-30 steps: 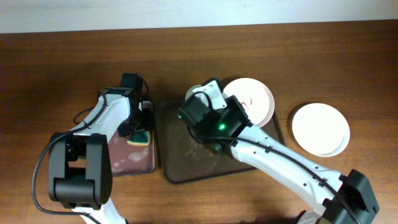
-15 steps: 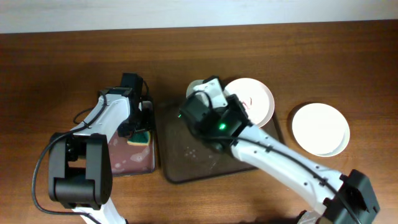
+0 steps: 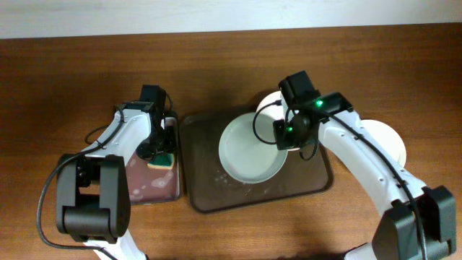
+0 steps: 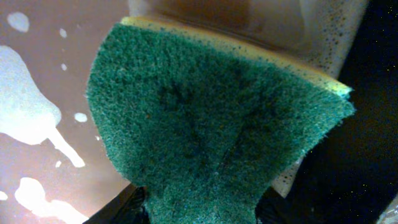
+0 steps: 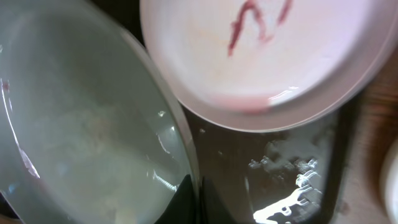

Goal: Clean dirty plates on tray and stack at the side

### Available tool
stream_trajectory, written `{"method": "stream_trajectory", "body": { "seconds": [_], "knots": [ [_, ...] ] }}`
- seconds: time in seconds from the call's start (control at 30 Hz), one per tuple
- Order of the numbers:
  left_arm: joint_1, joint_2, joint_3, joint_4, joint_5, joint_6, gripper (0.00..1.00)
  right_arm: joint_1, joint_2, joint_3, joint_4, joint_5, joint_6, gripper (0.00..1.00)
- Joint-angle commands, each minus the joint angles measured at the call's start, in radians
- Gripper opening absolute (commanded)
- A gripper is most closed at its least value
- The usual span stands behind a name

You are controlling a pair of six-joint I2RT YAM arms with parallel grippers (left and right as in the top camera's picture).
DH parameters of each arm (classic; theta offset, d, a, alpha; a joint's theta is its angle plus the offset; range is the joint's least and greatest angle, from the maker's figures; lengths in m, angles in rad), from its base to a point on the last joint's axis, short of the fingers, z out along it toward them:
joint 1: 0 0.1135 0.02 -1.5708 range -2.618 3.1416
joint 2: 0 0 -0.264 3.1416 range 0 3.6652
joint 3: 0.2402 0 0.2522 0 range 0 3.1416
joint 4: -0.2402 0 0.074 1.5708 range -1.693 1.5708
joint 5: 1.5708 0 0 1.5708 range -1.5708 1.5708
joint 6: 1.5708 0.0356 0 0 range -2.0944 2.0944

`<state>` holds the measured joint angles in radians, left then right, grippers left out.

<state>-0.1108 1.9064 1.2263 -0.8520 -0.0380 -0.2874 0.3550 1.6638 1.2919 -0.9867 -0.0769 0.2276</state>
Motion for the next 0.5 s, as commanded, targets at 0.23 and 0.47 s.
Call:
{"method": "stream_trajectory", "body": {
  "seconds": [0.23,0.47],
  "knots": [
    [0.004,0.016,-0.005,-0.002,-0.011,0.002,0.06,0.005,0.078,-0.124,0.091,-0.159,-0.011,0.4],
    [0.004,0.016,-0.005,-0.002,-0.011,0.002,0.39,0.006,0.078,-0.164,0.05,-0.159,0.016,0.45]
  ]
}}
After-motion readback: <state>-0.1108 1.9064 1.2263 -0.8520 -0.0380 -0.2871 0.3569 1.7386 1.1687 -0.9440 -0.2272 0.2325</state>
